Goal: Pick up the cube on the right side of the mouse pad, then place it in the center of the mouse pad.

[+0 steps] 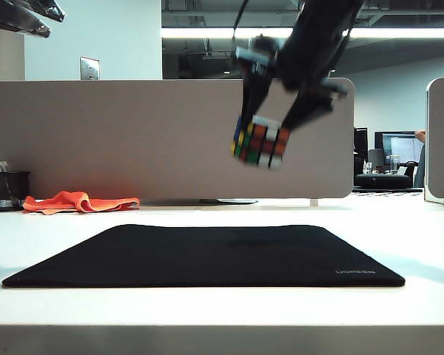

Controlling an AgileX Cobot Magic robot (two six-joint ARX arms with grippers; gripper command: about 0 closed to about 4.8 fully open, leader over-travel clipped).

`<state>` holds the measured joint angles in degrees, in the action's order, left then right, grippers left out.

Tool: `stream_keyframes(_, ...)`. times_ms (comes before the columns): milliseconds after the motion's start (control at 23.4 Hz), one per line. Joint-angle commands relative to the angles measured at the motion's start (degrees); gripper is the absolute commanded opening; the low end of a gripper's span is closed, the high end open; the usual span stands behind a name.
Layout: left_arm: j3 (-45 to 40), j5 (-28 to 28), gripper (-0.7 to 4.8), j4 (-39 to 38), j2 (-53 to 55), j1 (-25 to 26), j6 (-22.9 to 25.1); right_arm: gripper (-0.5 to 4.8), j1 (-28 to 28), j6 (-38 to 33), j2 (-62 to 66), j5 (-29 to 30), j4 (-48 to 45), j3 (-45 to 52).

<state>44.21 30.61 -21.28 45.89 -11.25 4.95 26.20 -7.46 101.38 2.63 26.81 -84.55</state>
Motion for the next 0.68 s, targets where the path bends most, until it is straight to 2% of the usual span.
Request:
stream_keyframes(43, 0.4, 0.0, 1.56, 0.4, -0.1, 0.0, 4.2, 3.32, 1.6, 3.3, 3.0, 0.1, -1.6, -0.4)
stream_keyframes(256, 0.4, -2.2, 1.56, -1.1, -0.1, 0.0, 5.8, 3.32, 3.1, 4.0, 6.3, 0.0, -2.2, -0.4)
stream_keyframes(598, 0.4, -2.4, 1.56, -2.3, -0.1, 0.0, 5.9, 3.32, 6.9, 13.9, 9.8, -4.4, -1.7, -0.4)
stream_keyframes(683, 0.4, -2.5, 1.56, -2.3, -0.1, 0.0, 5.9, 3.32, 7.7, 13.9, 10.5, -4.5, -1.8, -0.3)
